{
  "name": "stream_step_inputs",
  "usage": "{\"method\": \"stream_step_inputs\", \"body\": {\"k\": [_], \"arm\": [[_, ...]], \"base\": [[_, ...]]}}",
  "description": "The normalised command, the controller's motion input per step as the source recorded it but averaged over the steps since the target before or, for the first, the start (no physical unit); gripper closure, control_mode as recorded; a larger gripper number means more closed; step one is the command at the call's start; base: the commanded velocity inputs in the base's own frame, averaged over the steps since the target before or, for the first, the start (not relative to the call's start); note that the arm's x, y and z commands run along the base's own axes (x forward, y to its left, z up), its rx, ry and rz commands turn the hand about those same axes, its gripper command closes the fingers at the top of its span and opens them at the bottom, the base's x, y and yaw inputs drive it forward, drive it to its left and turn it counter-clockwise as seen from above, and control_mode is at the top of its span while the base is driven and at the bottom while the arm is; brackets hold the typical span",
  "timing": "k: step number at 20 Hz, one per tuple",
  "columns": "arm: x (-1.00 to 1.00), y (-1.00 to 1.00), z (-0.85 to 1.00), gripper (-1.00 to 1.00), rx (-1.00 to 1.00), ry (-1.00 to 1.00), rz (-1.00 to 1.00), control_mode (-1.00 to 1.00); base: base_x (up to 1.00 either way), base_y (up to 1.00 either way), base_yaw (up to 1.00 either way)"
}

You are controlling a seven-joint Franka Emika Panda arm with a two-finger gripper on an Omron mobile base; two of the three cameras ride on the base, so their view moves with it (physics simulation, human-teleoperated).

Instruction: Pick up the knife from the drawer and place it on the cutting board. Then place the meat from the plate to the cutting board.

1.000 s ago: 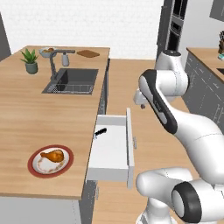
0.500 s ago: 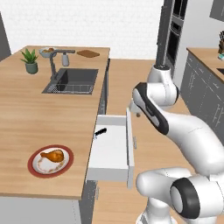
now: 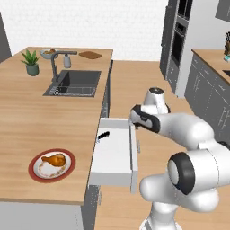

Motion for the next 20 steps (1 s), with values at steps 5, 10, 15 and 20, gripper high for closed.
{"method": "stream_step_inputs", "body": {"k": [5, 10, 15, 20], "arm": [[0.94, 0.0, -0.55, -1.0, 0.0, 0.04, -0.14, -1.0], [0.61, 0.02, -0.52, -1.0, 0.0, 0.05, -0.03, -1.0], [0.55, -0.09, -0.52, -1.0, 0.03, 0.07, 0.0, -1.0], [0.47, 0.0, -0.49, -1.0, 0.0, 0.06, 0.0, -1.0]], "base": [[0.0, 0.0, 0.0], [0.0, 0.0, 0.0], [0.0, 0.0, 0.0], [0.0, 0.0, 0.0]]}}
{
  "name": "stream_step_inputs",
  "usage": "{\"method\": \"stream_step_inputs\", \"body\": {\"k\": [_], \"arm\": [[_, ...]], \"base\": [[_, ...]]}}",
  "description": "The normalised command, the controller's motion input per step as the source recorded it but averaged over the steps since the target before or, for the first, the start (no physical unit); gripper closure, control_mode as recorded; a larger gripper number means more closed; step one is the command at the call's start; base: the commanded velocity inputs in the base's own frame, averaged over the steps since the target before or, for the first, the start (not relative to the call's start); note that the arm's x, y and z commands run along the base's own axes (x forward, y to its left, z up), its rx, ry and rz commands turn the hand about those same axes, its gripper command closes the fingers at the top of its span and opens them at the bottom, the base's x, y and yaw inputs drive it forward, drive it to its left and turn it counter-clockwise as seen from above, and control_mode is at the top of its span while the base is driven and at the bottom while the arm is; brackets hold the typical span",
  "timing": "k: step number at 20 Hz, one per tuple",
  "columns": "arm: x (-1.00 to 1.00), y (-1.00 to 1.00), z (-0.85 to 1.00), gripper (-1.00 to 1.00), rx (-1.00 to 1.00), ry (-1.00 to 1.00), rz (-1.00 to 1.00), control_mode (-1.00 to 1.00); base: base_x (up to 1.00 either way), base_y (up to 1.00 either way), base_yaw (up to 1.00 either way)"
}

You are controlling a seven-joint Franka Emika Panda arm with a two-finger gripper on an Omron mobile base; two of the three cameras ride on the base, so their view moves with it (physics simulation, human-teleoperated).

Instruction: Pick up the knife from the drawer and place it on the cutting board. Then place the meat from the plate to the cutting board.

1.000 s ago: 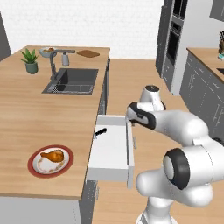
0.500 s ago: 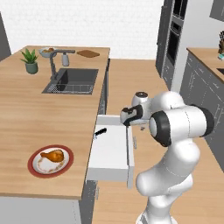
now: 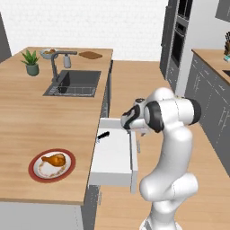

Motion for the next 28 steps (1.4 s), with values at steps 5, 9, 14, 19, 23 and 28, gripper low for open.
{"method": "stream_step_inputs", "body": {"k": [5, 9, 14, 19, 23, 28], "arm": [[0.29, 0.0, -0.43, -1.0, 0.0, 0.14, 0.0, -1.0], [0.11, -0.01, -0.31, -1.0, 0.0, 0.08, 0.0, -1.0], [-0.01, -0.48, -0.33, -1.0, 0.0, 0.05, 0.0, -1.0], [-0.2, -0.98, -0.03, -1.0, 0.0, 0.05, -0.04, -1.0], [-0.05, -1.0, -0.02, -1.0, 0.0, 0.14, -0.08, -1.0], [0.0, -1.0, -0.04, -1.0, 0.0, 0.2, -0.09, -1.0]], "base": [[0.0, 0.0, 0.0], [0.0, 0.0, 0.0], [0.0, 0.0, 0.0], [0.0, 0.0, 0.0], [0.0, 0.0, 0.0], [0.0, 0.0, 0.0]]}}
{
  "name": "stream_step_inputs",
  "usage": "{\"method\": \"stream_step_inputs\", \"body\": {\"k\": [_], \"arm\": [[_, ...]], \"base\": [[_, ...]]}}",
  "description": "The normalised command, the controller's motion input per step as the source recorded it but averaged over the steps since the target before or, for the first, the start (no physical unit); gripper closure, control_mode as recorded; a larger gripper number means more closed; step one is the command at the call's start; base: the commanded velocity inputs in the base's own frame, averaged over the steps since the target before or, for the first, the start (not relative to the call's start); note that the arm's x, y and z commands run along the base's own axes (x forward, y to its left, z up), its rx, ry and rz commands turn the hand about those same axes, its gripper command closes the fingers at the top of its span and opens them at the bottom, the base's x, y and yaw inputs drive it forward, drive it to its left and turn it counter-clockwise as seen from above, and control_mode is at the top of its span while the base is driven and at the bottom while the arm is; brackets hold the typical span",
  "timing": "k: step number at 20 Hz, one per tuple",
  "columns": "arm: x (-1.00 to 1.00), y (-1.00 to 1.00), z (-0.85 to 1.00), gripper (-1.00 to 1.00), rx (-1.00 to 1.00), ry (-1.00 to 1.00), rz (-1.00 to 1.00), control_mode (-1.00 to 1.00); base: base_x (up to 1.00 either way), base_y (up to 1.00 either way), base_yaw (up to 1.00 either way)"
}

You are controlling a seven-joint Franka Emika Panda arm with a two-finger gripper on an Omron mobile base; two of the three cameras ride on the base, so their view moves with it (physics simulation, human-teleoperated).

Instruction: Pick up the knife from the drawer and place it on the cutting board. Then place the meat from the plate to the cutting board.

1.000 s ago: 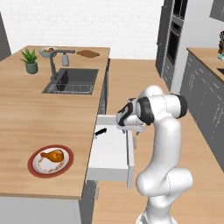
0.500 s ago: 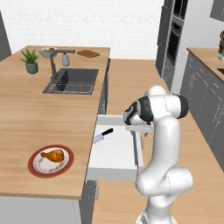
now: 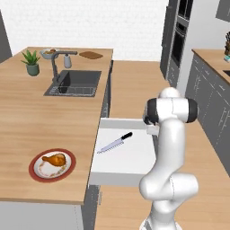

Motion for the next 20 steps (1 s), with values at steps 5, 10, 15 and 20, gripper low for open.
{"method": "stream_step_inputs", "body": {"k": [5, 10, 15, 20], "arm": [[0.0, -0.91, 0.14, -1.0, 0.0, 0.14, -0.07, -1.0], [0.0, -0.32, 0.85, -1.0, 0.0, -0.08, 0.04, -1.0], [0.01, 0.23, 0.8, -1.0, -0.05, -0.03, 0.31, -1.0], [0.0, 0.43, -0.07, -1.0, 0.0, 0.0, 0.87, -1.0]], "base": [[0.0, 0.0, 0.0], [0.0, 0.0, 0.0], [0.0, 0.0, 0.0], [0.0, 0.0, 0.0]]}}
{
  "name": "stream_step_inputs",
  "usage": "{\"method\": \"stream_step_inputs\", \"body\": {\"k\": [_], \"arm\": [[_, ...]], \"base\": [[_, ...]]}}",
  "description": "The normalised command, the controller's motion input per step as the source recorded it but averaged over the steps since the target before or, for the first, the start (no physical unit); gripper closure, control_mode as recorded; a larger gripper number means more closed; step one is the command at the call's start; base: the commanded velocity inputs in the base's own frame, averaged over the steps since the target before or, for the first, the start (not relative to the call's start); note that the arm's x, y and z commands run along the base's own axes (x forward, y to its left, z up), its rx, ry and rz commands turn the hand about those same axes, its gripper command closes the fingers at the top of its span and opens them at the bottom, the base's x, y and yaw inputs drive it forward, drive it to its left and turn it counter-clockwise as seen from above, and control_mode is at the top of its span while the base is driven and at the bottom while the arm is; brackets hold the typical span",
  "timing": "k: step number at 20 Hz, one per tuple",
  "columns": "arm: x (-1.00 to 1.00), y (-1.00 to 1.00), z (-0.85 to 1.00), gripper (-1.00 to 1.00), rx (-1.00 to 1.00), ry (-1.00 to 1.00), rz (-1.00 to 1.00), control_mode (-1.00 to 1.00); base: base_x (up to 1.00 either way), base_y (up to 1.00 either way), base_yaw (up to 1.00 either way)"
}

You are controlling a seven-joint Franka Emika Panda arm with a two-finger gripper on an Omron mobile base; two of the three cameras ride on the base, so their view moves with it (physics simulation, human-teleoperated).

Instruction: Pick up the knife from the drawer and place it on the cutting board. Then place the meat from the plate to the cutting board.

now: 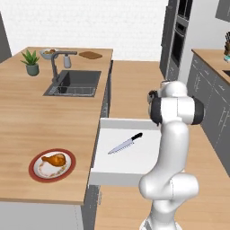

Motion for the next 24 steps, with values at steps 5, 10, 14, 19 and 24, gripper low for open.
{"method": "stream_step_inputs", "body": {"k": [5, 10, 14, 19, 24], "arm": [[-0.21, 0.44, -0.14, -1.0, -0.01, -0.07, 0.84, -1.0], [0.02, 0.0, 0.01, -1.0, 0.12, 0.0, 0.67, -1.0], [0.61, 0.08, 0.22, -1.0, 0.29, 0.13, 0.84, -1.0], [0.5, 0.03, 0.25, -1.0, 0.43, 0.28, 0.7, -1.0], [0.37, 0.0, 0.34, -1.0, 0.27, 0.22, 0.69, -1.0]], "base": [[0.0, 0.0, 0.0], [0.0, 0.0, 0.0], [0.0, 0.0, 0.0], [0.0, 0.0, 0.0], [0.0, 0.0, 0.0]]}}
